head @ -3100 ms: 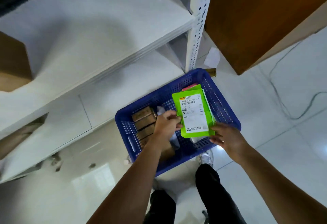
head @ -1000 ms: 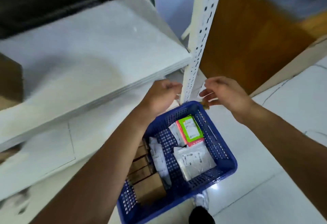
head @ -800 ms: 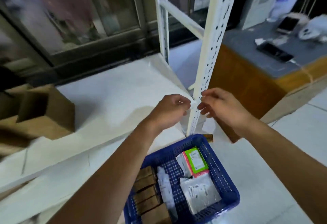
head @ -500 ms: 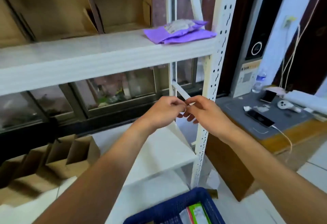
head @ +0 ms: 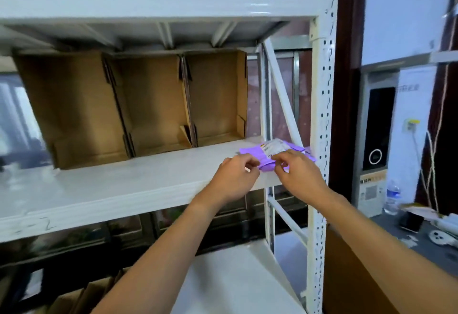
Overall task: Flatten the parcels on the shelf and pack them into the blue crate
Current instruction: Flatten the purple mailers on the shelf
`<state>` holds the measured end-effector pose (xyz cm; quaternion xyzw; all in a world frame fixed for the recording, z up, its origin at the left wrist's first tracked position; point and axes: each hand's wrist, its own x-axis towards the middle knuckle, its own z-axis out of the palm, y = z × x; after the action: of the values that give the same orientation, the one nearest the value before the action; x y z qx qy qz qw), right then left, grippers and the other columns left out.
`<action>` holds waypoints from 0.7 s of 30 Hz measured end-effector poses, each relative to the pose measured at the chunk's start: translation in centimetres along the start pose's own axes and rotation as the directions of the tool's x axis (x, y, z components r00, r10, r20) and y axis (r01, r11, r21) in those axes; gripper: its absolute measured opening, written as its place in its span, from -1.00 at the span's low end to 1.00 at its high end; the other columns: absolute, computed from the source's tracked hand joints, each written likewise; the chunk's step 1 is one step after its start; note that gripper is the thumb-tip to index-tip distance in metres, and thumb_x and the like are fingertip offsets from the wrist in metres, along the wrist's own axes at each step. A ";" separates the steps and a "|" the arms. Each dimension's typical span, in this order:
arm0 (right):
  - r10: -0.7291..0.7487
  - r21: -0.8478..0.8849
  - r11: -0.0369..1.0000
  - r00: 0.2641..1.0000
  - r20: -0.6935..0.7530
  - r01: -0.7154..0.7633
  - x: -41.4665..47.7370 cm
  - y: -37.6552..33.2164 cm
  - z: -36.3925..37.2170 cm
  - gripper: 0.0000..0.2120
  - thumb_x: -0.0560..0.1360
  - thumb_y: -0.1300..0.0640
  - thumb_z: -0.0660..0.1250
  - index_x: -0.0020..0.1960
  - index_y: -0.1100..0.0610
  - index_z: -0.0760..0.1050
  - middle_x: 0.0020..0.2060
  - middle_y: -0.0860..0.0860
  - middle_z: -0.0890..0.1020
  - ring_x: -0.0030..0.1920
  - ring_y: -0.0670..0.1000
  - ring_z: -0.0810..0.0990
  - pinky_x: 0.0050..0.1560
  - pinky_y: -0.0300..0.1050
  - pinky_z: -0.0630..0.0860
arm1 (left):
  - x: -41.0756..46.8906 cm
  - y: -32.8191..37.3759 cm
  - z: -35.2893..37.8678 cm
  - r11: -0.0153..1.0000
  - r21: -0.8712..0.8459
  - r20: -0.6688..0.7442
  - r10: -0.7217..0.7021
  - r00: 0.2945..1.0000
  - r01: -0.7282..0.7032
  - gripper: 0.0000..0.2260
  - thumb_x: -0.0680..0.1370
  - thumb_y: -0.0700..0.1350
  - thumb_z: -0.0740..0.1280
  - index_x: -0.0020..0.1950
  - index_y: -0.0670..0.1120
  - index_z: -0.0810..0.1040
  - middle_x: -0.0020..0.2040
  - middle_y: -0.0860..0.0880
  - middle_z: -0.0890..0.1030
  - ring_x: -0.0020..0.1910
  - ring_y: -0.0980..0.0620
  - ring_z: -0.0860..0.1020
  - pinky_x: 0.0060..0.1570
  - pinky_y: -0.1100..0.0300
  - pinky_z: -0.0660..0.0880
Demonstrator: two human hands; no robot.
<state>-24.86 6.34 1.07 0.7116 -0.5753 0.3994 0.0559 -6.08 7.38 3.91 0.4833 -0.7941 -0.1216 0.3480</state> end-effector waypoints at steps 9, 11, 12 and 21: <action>-0.102 -0.275 0.953 0.989 0.108 0.128 3.9 -0.7 2.6 -0.73 0.56 -0.05 0.33 0.21 -0.02 0.64 0.19 0.06 0.65 0.21 0.14 0.52 0.17 0.01 0.48 | 1.1 -4.7 -2.7 0.993 0.069 -0.006 -0.093 0.996 0.093 -0.79 0.61 -0.06 0.27 0.20 0.02 0.62 0.12 0.08 0.63 0.15 0.03 0.55 0.22 0.06 0.50; -0.082 -0.330 0.935 0.983 0.165 0.133 4.5 -1.2 3.2 -0.70 0.56 -0.18 0.29 0.12 -0.04 0.65 0.07 0.09 0.65 0.10 0.15 0.55 0.04 -0.01 0.49 | 1.3 -5.5 -2.9 0.993 0.066 0.000 -0.100 0.995 0.100 -0.80 0.63 -0.04 0.27 0.18 0.02 0.63 0.11 0.09 0.64 0.12 0.07 0.56 0.21 0.05 0.53; -0.065 -0.329 0.936 0.980 0.190 0.126 4.9 -1.5 3.5 -0.68 0.56 -0.22 0.28 0.08 -0.05 0.66 0.01 0.09 0.65 0.03 0.14 0.57 -0.03 -0.04 0.49 | 1.3 -6.0 -3.2 0.993 0.064 -0.002 -0.100 0.995 0.099 -0.81 0.64 -0.02 0.27 0.16 0.01 0.64 0.10 0.09 0.65 0.10 0.08 0.56 0.21 0.04 0.54; 0.127 -0.311 0.950 0.940 0.317 -0.023 7.7 -2.3 4.7 -0.67 0.54 -0.15 0.32 -0.23 0.08 0.58 -0.29 0.02 0.57 -0.18 0.07 0.53 -0.14 -0.07 0.48 | 0.8 -10.1 -5.4 0.982 0.145 -0.023 -0.123 0.992 0.125 -0.81 0.65 -0.05 0.25 0.17 -0.03 0.61 0.12 0.04 0.64 0.11 0.04 0.55 0.16 0.10 0.54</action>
<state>-20.33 -1.38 3.62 0.7291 -0.6577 0.1822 0.0509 4.23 2.35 2.82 0.5567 -0.7669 -0.0811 0.3088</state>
